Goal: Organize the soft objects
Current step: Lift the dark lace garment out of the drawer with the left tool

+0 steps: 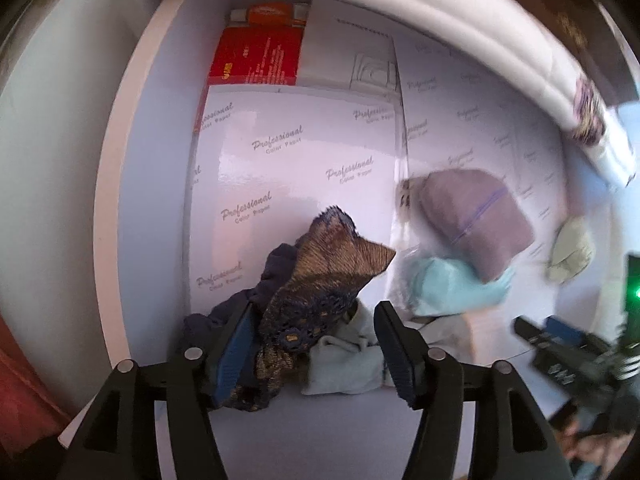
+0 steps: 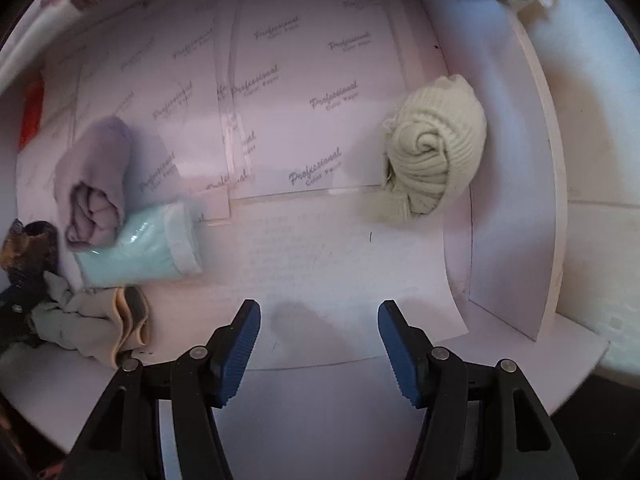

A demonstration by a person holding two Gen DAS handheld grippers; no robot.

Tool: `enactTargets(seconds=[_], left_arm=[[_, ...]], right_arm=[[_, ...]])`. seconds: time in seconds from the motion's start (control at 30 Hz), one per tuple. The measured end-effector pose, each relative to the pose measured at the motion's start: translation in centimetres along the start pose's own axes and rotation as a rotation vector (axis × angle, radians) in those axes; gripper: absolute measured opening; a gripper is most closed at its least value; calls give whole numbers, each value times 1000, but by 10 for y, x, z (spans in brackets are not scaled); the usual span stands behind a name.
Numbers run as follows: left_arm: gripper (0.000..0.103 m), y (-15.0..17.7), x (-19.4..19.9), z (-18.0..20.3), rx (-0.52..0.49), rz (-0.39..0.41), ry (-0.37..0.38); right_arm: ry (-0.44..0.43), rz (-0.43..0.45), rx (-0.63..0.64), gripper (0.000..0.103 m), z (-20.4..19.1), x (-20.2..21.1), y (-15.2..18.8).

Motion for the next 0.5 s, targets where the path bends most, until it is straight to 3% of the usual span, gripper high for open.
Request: enactTargets(seconds=[0.1, 0.4, 0.5], left_arm=[[62, -5, 8, -4, 24, 0, 30], [62, -25, 24, 8, -136, -58, -60], [62, -24, 16, 14, -214, -91, -133]], right_arm=[[-40, 3, 6, 63, -9, 0, -1], [-69, 1, 15, 67, -34, -1, -12], [-75, -6, 14, 68, -33, -3, -16]])
Point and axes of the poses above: each gripper's, at about its wrist camera, not at the fingertips, and x roughly against the way its jaws point, z to its right, y to its underside, the point moved 5 cm from there along -x, roughly the way its jaws point, and after that the axes turned 12 degrees about y, right-handed, at the moved point
